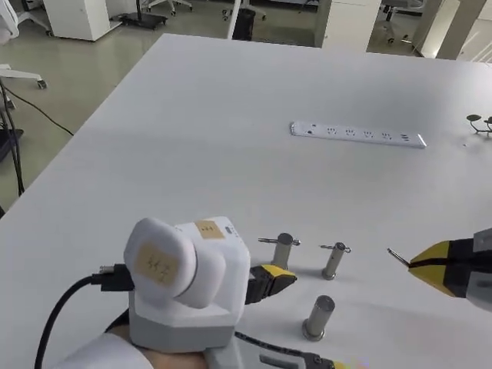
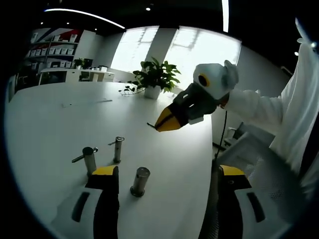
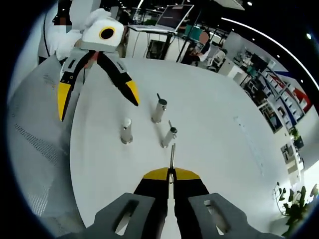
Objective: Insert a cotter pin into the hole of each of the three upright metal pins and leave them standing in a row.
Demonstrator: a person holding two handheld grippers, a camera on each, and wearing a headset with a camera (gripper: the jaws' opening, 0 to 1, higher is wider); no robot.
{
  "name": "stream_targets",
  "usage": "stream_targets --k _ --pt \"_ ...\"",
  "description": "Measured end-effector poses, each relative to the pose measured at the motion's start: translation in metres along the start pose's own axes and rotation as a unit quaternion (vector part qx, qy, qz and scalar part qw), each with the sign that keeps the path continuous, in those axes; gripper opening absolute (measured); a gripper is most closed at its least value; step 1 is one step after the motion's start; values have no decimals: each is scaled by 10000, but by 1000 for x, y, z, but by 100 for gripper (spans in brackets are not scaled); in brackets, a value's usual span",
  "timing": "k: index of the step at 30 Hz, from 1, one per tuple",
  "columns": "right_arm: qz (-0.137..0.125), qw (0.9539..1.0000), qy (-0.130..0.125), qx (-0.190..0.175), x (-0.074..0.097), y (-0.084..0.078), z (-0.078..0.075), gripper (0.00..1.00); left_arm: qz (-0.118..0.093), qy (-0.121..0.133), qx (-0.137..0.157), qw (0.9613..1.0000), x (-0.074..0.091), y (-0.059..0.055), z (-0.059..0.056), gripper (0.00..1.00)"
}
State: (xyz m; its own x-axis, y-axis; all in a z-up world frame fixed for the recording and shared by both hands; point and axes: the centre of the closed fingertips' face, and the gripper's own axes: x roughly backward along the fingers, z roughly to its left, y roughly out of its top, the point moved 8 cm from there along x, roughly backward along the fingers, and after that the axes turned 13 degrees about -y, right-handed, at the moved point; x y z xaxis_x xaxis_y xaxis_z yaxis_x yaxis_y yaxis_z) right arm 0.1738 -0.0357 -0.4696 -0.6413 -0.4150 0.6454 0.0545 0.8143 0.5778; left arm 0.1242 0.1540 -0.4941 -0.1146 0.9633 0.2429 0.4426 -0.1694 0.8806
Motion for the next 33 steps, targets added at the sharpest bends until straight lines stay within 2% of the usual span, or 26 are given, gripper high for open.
stream_targets --k 5,9,12,20,27,33 --pt "-107 9994 -304 -82 6 -1 2 0 -12 -61 -34 10000 -7 11 -1 75" --pt "-190 9983 -543 10 11 0 3 0 -23 -99 -29 9999 -13 16 -1 74" --pt "-228 9979 -602 -42 14 -1 7 0 -25 -151 -19 9999 -18 20 -1 70" --pt "-277 9982 -531 65 15 2 18 0 -6 -223 105 9997 -25 24 2 62" --pt "-386 9970 -647 163 16 10 22 0 -27 -227 267 9994 -27 28 6 56" --pt "-403 9972 -608 163 16 11 26 0 -30 -238 310 9992 -30 29 8 50"
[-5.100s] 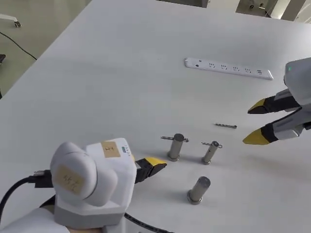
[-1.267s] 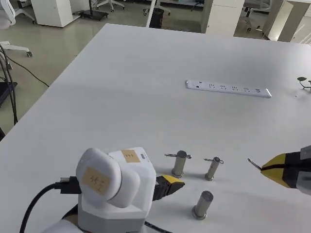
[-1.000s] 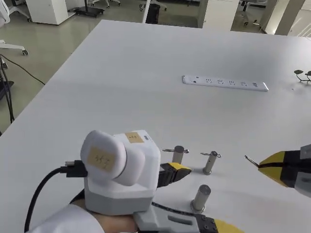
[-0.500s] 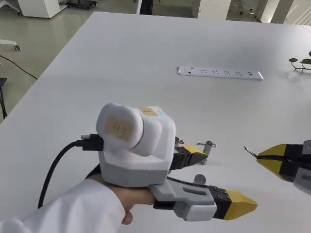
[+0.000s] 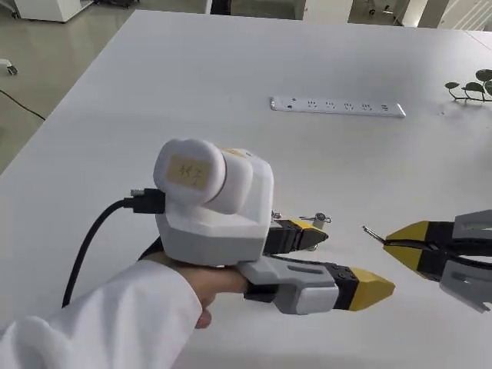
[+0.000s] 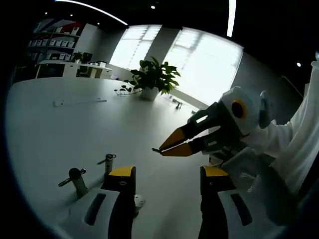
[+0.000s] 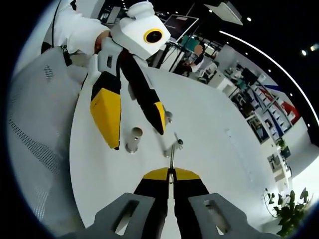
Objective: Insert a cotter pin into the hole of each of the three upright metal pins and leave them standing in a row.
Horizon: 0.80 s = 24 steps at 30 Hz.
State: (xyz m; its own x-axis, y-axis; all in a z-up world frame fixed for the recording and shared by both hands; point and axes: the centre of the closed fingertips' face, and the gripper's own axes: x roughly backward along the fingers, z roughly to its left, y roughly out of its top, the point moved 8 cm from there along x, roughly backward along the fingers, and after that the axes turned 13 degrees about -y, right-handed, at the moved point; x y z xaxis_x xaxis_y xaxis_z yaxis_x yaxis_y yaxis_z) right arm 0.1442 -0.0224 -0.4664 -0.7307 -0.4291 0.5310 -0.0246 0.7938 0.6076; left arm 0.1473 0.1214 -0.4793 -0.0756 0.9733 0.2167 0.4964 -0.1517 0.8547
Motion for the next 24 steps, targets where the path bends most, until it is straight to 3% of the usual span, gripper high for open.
stream_targets --k 5,9,13,15,24 --pt "2 10000 -36 16 1 0 2 0 7 -2 83 10000 -4 0 2 45" --pt "-6 10000 -17 95 2 2 6 0 -165 -30 257 9995 -6 4 5 38" --pt "-5 9998 -59 171 3 2 6 0 -192 -80 349 9992 -8 6 6 33" --pt "25 9996 -97 254 3 2 7 0 -454 -211 663 9965 -10 9 6 28" --pt "-1 9997 -71 224 4 3 8 0 -378 -228 783 9959 -15 8 12 19"
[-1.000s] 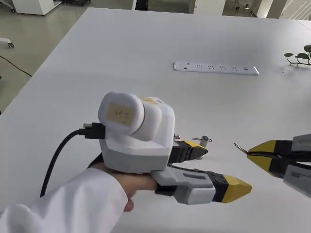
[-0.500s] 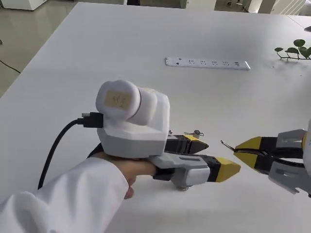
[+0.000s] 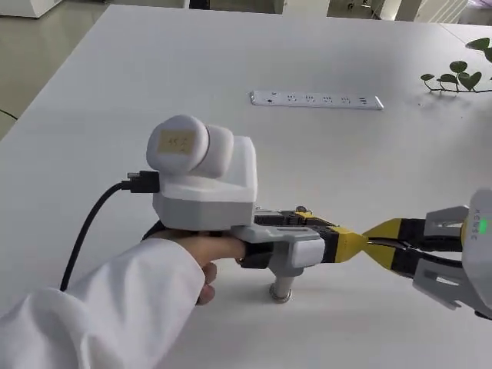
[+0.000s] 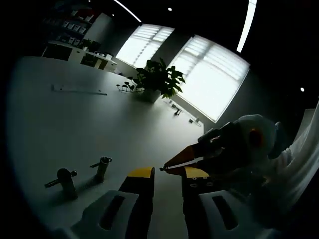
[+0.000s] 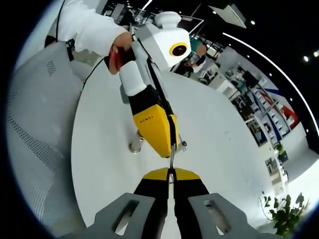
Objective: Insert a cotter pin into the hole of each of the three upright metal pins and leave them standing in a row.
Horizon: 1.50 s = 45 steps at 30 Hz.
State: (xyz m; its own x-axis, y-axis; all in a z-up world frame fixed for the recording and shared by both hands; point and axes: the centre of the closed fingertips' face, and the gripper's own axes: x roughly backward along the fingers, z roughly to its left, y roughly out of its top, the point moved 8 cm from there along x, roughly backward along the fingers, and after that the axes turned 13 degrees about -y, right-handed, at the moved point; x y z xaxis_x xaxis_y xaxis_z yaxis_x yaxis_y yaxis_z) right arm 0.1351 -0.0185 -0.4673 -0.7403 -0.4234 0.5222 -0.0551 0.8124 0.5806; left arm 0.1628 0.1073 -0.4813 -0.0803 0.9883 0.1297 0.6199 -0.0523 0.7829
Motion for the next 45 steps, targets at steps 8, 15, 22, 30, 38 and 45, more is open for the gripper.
stream_targets --k 8,15,22,30,38,45 --pt "-32 10000 65 51 -1 4 3 0 94 -10 48 9999 -2 -2 2 13" --pt "-90 9999 29 87 -2 9 5 0 141 12 34 9999 -1 -3 3 9" --pt "-118 9999 45 81 -2 11 7 0 160 28 55 9999 1 -3 4 6" --pt "-152 9998 83 134 -2 14 7 0 246 40 -7 9997 2 -5 5 2" --pt "-172 9997 111 151 -2 15 7 0 239 -38 71 9997 5 -5 6 1" --pt "-225 9995 107 215 -2 17 7 0 231 -14 8 9997 6 -5 2 0"
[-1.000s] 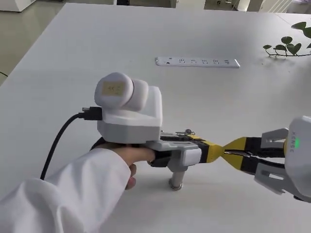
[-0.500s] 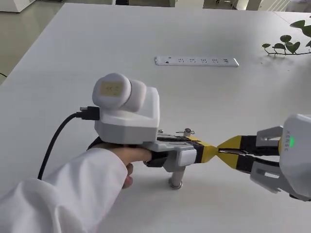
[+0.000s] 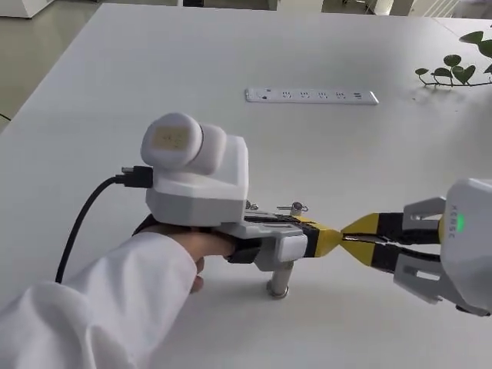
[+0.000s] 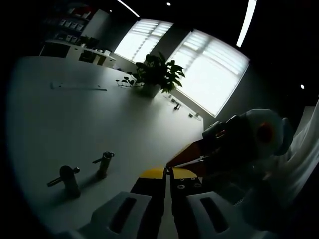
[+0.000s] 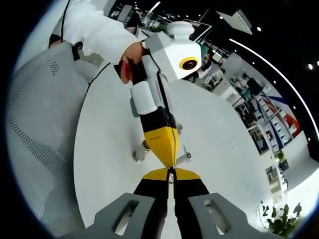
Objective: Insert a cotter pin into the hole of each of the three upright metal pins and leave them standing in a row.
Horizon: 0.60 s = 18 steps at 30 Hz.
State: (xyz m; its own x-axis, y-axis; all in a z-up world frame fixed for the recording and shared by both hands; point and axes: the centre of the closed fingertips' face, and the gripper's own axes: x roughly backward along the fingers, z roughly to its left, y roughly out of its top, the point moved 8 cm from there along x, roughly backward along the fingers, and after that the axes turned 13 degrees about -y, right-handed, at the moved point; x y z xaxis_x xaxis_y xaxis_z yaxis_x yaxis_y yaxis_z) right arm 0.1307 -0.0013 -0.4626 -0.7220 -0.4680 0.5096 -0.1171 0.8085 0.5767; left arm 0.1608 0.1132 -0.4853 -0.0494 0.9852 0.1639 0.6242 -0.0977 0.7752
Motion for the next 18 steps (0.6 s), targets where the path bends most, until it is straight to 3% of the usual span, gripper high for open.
stream_targets --k 8,11,13,18 --pt "25 10000 -45 16 -1 1 -1 0 -49 57 -50 10000 3 2 1 0" --pt "91 9999 -49 -63 -2 -4 -6 15 -22 58 -44 10000 7 0 0 0" --pt "160 9998 -49 -86 -2 -9 -10 18 21 74 -70 9999 9 -1 0 0" --pt "133 9950 368 -921 1 -20 -13 17 134 154 -194 9996 17 -3 1 0"
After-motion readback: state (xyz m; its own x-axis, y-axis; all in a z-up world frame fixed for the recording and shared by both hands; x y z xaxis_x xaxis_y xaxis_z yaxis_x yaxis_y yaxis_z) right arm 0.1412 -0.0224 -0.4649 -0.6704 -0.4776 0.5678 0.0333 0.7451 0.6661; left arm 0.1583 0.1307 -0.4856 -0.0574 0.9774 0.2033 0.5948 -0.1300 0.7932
